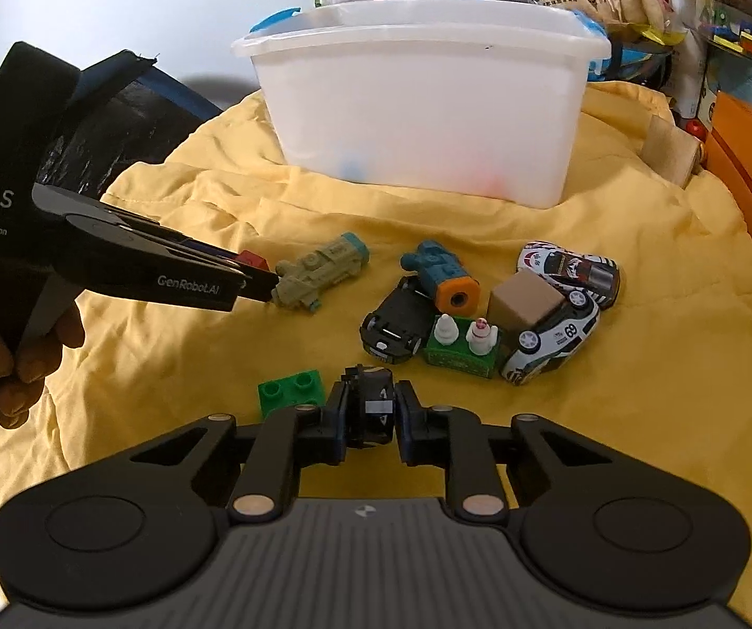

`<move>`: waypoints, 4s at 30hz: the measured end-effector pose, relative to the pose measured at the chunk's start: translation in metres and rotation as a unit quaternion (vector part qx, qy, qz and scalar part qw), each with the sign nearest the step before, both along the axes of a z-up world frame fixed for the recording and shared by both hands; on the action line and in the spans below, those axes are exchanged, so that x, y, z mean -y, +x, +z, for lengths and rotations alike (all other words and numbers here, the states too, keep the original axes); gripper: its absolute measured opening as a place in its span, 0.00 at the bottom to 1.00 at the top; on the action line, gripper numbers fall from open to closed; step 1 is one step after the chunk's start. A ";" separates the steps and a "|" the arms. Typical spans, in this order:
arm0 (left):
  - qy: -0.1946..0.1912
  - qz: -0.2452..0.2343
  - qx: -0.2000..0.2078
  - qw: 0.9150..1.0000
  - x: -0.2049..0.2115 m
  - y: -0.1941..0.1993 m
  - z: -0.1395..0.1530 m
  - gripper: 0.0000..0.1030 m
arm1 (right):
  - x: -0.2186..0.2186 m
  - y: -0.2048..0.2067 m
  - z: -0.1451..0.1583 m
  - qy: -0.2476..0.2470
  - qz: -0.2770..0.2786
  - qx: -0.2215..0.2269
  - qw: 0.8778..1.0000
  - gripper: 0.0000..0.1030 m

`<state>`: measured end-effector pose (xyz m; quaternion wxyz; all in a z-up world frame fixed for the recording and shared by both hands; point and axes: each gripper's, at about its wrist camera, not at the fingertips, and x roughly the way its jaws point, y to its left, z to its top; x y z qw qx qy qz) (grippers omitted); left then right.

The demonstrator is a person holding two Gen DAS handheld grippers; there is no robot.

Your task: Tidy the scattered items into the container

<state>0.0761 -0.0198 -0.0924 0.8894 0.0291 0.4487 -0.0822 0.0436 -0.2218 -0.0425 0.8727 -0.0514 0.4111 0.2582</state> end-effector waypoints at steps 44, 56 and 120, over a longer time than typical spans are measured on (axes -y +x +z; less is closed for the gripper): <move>-0.014 0.022 0.073 0.997 -0.027 0.008 0.117 0.27 | 0.015 0.028 0.096 0.035 -0.031 0.091 0.995 0.20; -0.020 0.029 0.110 0.993 -0.036 0.057 0.187 0.27 | 0.003 0.093 0.150 0.056 -0.038 0.145 0.987 0.20; -0.026 -0.005 0.018 0.999 -0.023 0.013 0.058 0.21 | 0.017 0.089 0.131 0.065 -0.034 0.117 0.990 0.20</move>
